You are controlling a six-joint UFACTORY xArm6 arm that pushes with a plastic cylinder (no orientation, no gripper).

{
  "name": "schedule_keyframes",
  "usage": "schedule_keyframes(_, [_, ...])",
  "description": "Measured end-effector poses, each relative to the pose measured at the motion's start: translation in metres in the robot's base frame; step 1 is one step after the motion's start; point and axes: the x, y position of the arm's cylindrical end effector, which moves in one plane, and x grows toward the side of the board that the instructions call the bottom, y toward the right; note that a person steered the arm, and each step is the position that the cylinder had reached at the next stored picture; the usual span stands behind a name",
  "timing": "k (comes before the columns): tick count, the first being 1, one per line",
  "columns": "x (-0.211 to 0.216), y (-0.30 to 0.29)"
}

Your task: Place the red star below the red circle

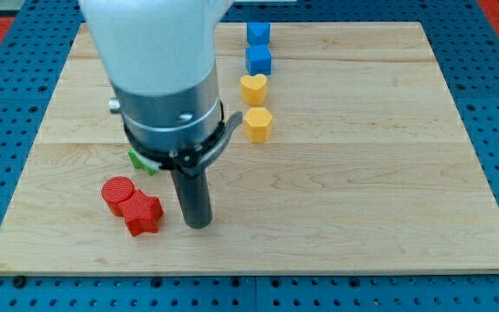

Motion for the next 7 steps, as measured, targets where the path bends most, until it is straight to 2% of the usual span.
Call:
schedule_keyframes(2, [-0.022,-0.012])
schedule_keyframes(6, [0.026,-0.046])
schedule_keyframes(7, [0.026,-0.049])
